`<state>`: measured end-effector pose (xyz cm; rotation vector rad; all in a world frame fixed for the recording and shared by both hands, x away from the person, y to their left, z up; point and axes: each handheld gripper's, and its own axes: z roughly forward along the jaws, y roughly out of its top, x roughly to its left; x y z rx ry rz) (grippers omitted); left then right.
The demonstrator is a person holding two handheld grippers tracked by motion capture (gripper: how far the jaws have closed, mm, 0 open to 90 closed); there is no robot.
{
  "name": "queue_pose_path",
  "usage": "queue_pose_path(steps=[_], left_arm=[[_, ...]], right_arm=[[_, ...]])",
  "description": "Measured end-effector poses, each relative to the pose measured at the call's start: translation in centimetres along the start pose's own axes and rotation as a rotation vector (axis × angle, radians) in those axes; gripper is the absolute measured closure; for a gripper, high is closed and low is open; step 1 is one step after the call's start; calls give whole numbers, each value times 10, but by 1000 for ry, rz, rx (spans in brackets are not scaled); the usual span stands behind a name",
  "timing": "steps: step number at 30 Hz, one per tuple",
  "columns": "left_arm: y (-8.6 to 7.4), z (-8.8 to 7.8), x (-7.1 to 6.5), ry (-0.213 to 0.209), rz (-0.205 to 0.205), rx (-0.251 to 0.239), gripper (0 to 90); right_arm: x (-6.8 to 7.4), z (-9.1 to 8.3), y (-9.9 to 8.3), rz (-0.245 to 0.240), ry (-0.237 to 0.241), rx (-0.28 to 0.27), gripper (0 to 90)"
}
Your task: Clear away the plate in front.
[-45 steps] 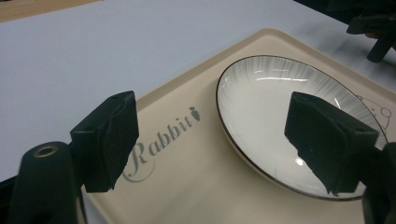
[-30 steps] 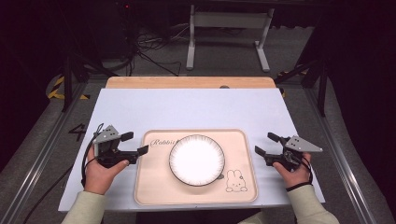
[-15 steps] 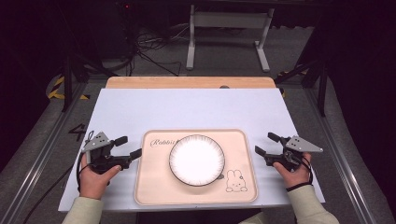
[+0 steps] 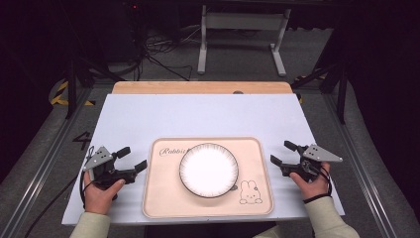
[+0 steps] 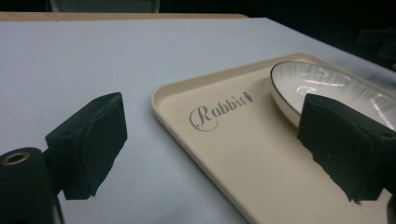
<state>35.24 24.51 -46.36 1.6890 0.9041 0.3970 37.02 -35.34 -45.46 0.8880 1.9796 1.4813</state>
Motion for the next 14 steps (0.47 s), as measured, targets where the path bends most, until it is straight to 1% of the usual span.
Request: queue_pose_path(steps=[1,2,4,6,7,10,11,14], left_arm=[[-2,1,-1,13,25,5,77],[-5,2,-1,17,50,18,60],[-5,1,-2,10,66,5,38],[-6,-1,-1,-12,80,-6,24],[-6,-1,-1,-22,74,-7,25],[-6,0,0,-8,54,-4,36],[-6,-1,0,-11,48,-6,40],[-6,-1,2,-24,46,-10,36]], right_arm=[[0,0,0,-1,-1,1,178],[0,0,0,-1,0,2,179],[0,0,0,1,2,4,181],[0,1,0,1,3,6,182],[0,1,0,-2,2,6,182],[0,1,0,-2,2,6,181],[0,1,0,-3,1,6,182],[1,1,0,-3,1,8,182]])
